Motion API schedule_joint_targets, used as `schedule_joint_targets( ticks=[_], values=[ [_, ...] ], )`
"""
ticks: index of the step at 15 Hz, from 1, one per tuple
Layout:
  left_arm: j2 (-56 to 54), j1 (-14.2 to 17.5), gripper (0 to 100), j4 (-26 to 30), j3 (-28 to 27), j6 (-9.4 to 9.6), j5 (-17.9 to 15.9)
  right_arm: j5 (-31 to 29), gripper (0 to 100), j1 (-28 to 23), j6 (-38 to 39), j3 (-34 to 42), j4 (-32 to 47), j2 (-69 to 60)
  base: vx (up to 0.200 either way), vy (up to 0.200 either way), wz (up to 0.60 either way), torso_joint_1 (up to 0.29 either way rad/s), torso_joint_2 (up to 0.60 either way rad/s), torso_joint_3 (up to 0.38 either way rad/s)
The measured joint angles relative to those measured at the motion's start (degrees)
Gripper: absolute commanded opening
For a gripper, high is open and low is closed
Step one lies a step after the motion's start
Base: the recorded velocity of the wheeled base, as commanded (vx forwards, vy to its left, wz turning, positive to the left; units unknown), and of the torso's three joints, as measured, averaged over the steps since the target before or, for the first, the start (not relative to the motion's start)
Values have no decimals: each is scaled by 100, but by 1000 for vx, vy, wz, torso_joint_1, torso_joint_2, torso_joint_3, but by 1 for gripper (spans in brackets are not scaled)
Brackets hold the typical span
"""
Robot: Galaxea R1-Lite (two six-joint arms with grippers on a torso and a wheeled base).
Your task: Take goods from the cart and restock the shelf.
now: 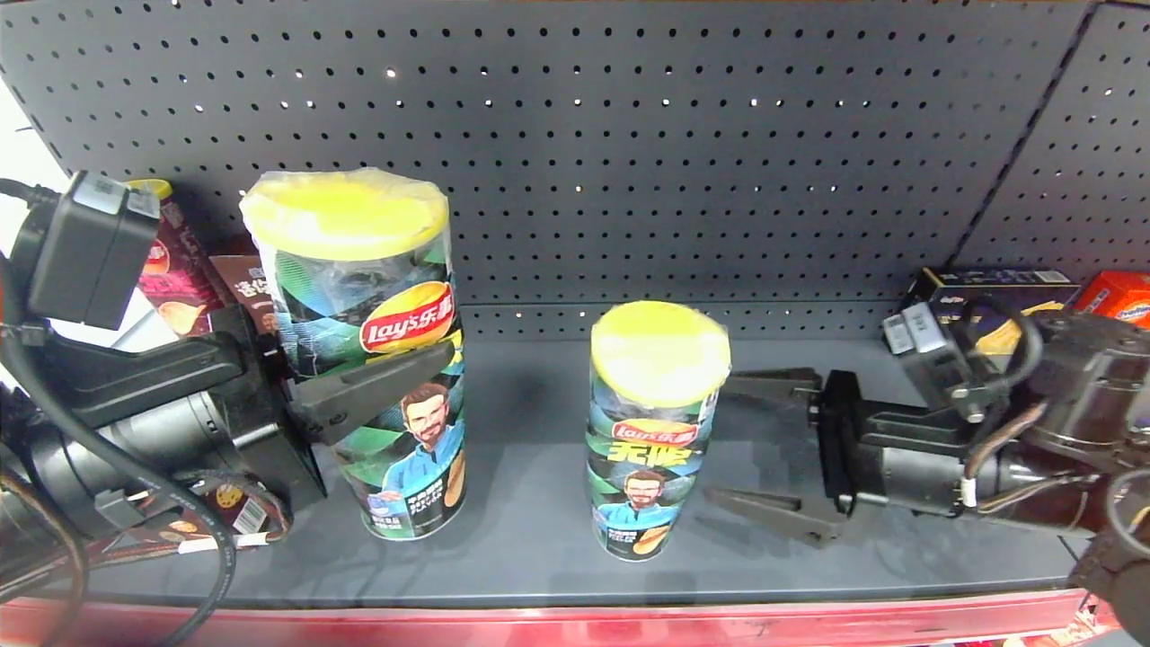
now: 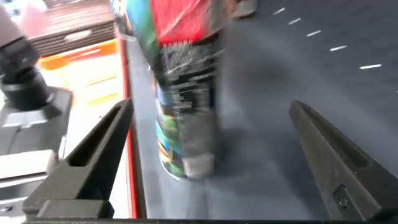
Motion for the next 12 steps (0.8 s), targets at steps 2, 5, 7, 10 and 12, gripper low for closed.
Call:
schedule_joint_targets(
  ticks=[2, 5, 7, 10, 12],
  values=[
    [0, -11, 0, 2, -2, 0, 4, -101, 100, -408, 33, 217, 41, -634, 0, 0, 0, 0, 0, 0],
    [-28, -6, 0, 2, -9, 2, 4, -750, 100, -1153, 178, 495, 85, -1673, 0, 0, 0, 0, 0, 0],
    [-85, 2, 0, 0, -9, 2, 0, -1780, 100, -1426, 257, 918, 129, -2397, 0, 0, 0, 0, 0, 0],
    [-135, -16, 0, -2, -11, 7, -2, -2771, 100, -1547, 299, 1725, 578, -3406, 0, 0, 0, 0, 0, 0],
    [-185, -41, 0, -6, -20, 10, -2, -3112, 100, -1616, 375, 2185, 1087, -4169, 0, 0, 0, 0, 0, 0]
  ],
)
